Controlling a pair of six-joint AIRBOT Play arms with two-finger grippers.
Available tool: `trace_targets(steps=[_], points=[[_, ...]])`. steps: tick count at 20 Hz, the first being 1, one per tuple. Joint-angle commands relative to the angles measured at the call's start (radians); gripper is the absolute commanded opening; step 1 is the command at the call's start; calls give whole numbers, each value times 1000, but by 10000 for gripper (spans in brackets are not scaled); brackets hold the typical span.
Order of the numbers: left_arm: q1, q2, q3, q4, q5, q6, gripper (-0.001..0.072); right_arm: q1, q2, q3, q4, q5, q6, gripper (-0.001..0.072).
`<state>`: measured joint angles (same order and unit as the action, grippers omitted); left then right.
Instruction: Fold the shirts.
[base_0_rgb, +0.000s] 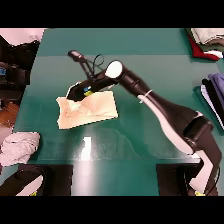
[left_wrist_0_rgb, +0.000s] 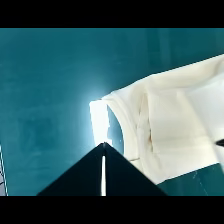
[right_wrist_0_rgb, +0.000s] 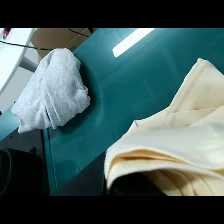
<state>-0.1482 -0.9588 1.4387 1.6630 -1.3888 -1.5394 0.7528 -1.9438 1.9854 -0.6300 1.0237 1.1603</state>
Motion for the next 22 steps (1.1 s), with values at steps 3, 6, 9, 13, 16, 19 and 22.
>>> trace_targets(steps=[3, 6, 9, 13, 16, 19, 22], points=[[2, 3, 1, 2, -18, 2, 32, 78, -116, 47, 66, -48, -1, 671], [2, 3, 1, 2, -18, 2, 32, 51, -75, 47, 19, 16, 0, 588], [2, 3, 1, -5, -18, 2, 33, -52, 12, -8, -93, 127, 6, 572], [2, 3, -15, -63, -8, 2, 32, -243, 154, -222, -245, 256, 80, 572], [1, 3, -58, -121, 19, 2, 32, -392, 227, -436, -242, 271, 157, 572], [1, 3, -93, -163, 60, 2, 32, -479, 233, -578, -179, 245, 177, 573], [1, 1, -99, -182, 68, 2, 33, -487, 231, -681, -57, 127, 173, 575]])
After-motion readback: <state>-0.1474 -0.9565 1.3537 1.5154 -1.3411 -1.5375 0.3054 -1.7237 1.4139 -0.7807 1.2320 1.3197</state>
